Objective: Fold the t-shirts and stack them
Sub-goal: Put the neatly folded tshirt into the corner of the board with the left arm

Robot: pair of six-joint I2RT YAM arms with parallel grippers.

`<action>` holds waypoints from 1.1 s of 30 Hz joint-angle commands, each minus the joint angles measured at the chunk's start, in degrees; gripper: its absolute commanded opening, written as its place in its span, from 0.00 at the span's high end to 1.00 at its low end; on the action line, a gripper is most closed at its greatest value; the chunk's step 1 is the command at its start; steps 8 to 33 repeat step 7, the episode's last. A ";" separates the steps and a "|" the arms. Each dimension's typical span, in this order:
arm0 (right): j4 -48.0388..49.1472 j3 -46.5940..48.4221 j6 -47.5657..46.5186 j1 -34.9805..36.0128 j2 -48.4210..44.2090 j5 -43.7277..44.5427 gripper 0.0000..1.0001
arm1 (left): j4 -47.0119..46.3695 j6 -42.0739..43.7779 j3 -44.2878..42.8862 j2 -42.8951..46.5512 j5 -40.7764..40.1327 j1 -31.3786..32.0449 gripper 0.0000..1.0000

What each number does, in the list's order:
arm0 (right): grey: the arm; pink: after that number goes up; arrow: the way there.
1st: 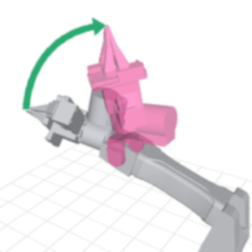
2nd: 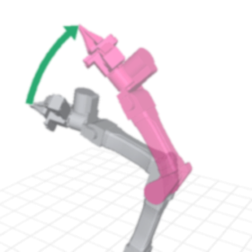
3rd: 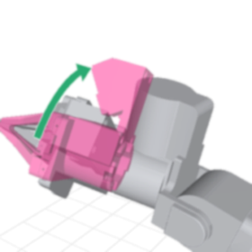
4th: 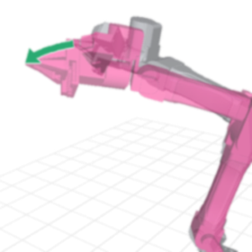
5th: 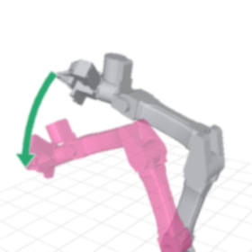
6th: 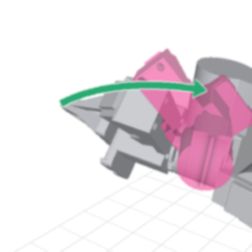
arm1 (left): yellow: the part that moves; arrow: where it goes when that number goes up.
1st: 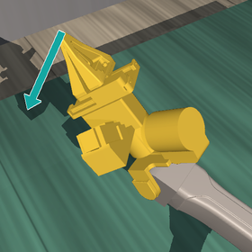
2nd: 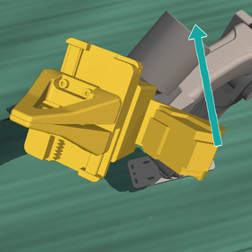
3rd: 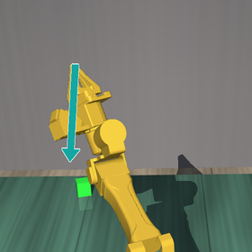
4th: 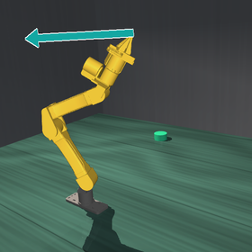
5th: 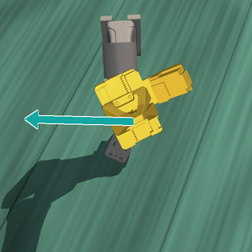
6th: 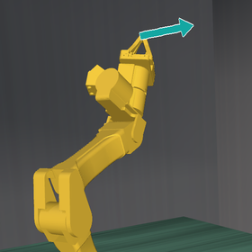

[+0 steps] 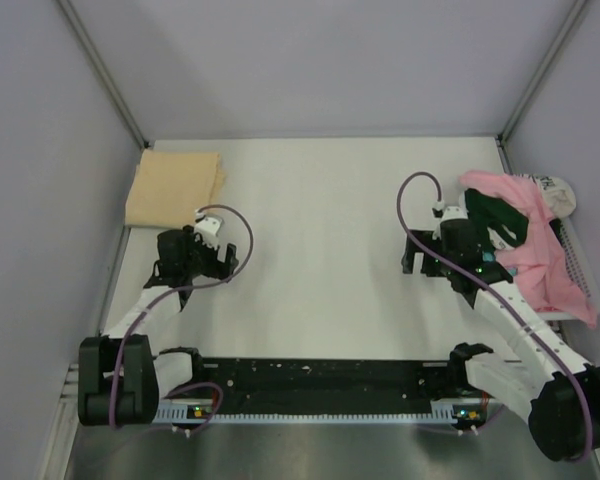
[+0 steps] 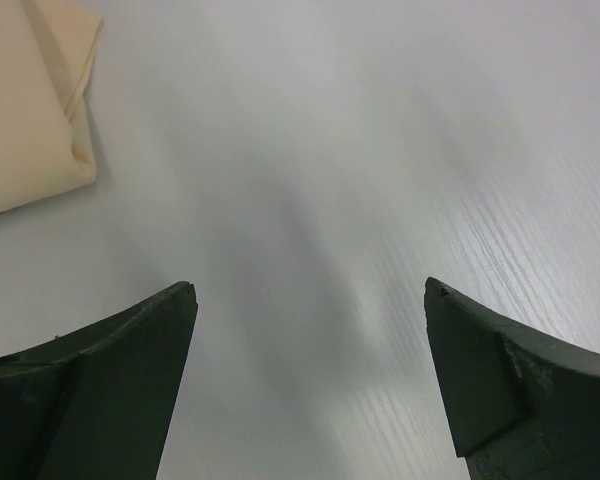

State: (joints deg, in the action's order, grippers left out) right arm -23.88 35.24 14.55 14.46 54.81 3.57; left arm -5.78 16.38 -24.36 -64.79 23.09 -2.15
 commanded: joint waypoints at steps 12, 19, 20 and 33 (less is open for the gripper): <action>3.14 0.00 -0.22 -0.31 -1.19 1.44 0.01 | -5.12 -1.44 0.37 -0.33 -0.15 -0.13 0.01; 3.14 0.00 -0.22 -0.31 -1.19 1.44 0.01 | -5.12 -1.44 0.37 -0.33 -0.15 -0.13 0.01; 3.14 0.00 -0.22 -0.31 -1.19 1.44 0.01 | -5.12 -1.44 0.37 -0.33 -0.15 -0.13 0.01; 3.14 0.00 -0.22 -0.31 -1.19 1.44 0.01 | -5.12 -1.44 0.37 -0.33 -0.15 -0.13 0.01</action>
